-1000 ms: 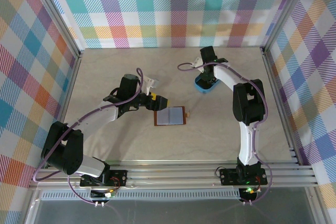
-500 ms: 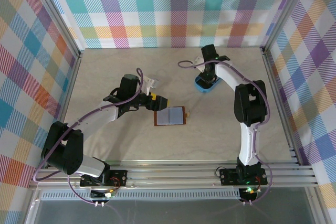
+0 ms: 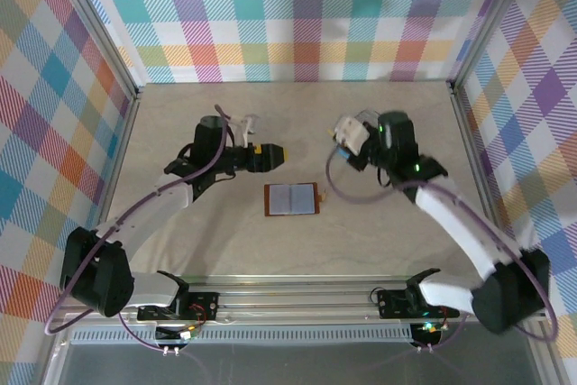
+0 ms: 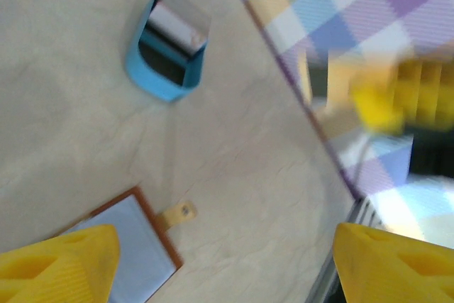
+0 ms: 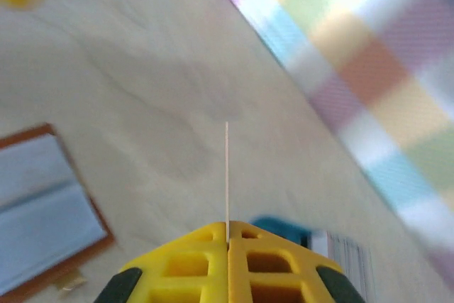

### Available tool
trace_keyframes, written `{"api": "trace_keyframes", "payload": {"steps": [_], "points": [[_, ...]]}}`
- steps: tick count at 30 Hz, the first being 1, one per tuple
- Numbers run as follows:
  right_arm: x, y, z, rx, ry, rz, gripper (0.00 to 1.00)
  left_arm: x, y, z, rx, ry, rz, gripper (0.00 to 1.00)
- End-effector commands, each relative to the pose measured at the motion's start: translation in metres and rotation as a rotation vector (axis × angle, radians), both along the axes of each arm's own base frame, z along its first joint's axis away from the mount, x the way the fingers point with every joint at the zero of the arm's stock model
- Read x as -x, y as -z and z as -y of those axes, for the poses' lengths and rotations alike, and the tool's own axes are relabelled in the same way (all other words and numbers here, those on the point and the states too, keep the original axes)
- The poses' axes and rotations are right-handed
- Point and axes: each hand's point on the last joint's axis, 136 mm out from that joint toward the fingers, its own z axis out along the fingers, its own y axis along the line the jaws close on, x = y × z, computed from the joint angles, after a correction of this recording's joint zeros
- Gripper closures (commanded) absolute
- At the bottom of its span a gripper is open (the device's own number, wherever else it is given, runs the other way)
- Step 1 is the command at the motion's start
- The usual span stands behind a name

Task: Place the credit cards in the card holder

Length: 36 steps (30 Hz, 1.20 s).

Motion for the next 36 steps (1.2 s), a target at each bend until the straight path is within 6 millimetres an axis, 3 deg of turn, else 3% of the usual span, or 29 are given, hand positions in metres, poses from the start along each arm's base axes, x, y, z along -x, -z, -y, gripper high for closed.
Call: {"api": "trace_keyframes", "payload": {"steps": [1, 4, 7, 12, 17, 23, 31, 36], "points": [[0.029, -0.031, -0.023, 0.023, -0.197, 0.315, 1.0, 0.0, -0.045, -0.01, 0.135, -0.107, -0.078, 0.23], [0.056, -0.033, -0.031, 0.112, -0.258, 0.485, 1.0, 0.008, -0.064, -0.012, 0.256, -0.136, -0.123, 0.23], [0.077, -0.028, -0.04, 0.236, -0.319, 0.697, 1.0, 0.017, -0.069, -0.015, 0.378, -0.157, -0.166, 0.23], [0.093, -0.024, -0.051, 0.354, -0.343, 0.951, 1.0, 0.031, -0.047, -0.012, 0.398, -0.142, -0.288, 0.24], [0.094, -0.022, -0.062, 0.4, -0.321, 1.008, 1.0, 0.048, -0.035, -0.003, 0.368, -0.108, -0.348, 0.25], [0.094, -0.019, -0.073, 0.411, -0.305, 1.051, 1.0, 0.062, -0.019, -0.011, 0.365, -0.165, -0.383, 0.25], [0.098, -0.002, -0.084, 0.411, -0.333, 0.998, 1.0, 0.068, -0.033, -0.009, 0.423, -0.144, -0.387, 0.25], [0.093, -0.003, -0.087, 0.4, -0.298, 1.008, 1.0, 0.069, -0.029, -0.007, 0.427, -0.137, -0.404, 0.25]]}}
